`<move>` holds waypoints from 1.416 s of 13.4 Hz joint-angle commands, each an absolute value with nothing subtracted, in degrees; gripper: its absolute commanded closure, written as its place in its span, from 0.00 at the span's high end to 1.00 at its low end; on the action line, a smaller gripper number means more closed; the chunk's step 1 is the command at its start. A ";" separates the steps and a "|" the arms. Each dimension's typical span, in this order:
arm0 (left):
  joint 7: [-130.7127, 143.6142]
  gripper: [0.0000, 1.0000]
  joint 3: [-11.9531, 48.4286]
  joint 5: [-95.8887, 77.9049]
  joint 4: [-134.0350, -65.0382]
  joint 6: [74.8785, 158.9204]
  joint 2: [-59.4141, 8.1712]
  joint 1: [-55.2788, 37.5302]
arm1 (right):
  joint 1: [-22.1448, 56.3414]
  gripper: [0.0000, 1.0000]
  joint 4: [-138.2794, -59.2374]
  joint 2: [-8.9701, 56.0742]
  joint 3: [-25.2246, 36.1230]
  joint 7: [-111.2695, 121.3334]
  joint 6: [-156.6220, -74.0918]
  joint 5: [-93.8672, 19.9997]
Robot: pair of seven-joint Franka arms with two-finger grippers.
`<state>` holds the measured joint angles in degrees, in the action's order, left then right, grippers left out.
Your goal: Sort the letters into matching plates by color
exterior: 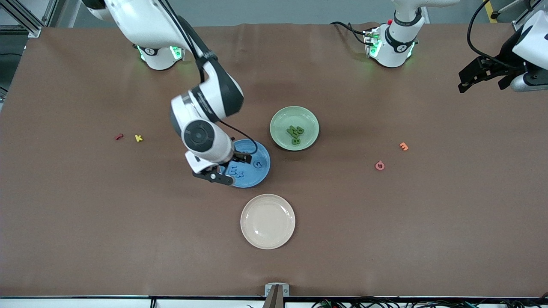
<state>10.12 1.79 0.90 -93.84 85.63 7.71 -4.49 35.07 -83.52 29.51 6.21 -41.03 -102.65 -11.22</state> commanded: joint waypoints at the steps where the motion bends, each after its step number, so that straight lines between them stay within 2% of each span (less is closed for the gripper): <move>1: 9.40 1.00 1.85 0.62 -94.39 85.34 8.61 -4.40 | 30.60 1.00 -87.53 18.23 5.71 -35.63 -94.34 -10.99; 3: 9.40 1.00 1.85 0.62 -94.39 85.34 8.61 -4.48 | 24.73 1.00 -87.71 12.42 5.71 -29.47 -88.09 -10.72; 5: 9.40 1.00 1.85 0.62 -94.48 85.34 8.61 -4.48 | 20.76 1.00 -87.80 9.24 5.71 -22.97 -85.09 -6.53; 11: 9.40 1.00 1.85 0.62 -94.57 85.34 8.61 -4.48 | 5.56 1.00 -87.19 4.92 5.71 1.11 -84.46 -3.52; 19: 9.40 1.00 1.85 0.62 -94.48 85.34 8.53 -4.48 | 3.96 1.00 -79.54 5.45 5.62 2.73 -84.11 -1.23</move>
<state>10.12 1.84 0.90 -94.03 85.63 7.72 -4.54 4.43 -81.20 5.76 6.19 2.78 -84.71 -2.18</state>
